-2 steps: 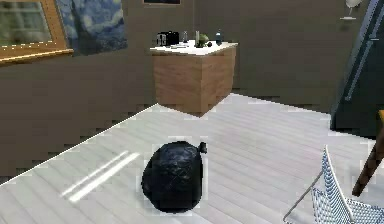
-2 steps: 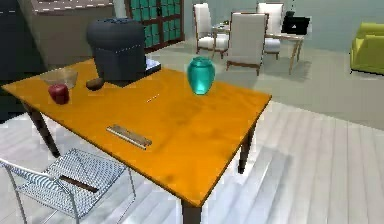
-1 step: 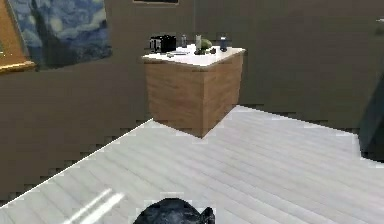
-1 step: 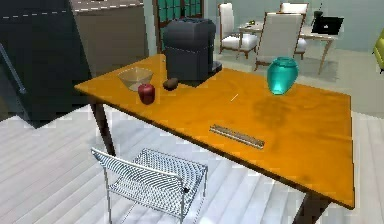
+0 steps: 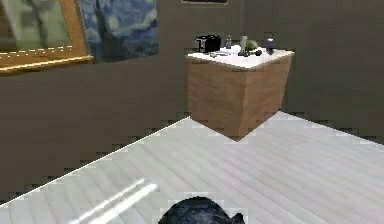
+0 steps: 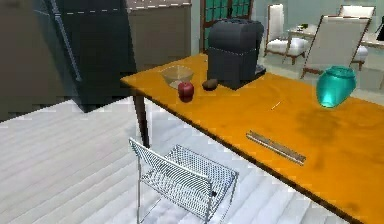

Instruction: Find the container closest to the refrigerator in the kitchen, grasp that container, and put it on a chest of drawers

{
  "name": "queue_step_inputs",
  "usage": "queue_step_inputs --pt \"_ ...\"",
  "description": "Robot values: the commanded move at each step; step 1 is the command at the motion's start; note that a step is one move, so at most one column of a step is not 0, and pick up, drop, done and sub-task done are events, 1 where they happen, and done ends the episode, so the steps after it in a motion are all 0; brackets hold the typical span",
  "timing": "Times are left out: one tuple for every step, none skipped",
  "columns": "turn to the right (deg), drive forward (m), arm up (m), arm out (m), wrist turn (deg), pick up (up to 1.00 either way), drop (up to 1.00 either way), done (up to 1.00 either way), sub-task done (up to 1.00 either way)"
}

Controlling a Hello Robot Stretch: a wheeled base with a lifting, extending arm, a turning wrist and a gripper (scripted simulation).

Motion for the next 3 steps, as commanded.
queue_step_inputs --pt "45.0 0.00 0.00 0.00 0.0 0.00 0.00 0.00 0.00" --pt "9.0 0.00 0.00 0.00 0.0 0.00 0.00 0.00 0.00" --pt "0.0 0.65 0.00 0.00 0.0 0.00 0.00 0.00 0.00"
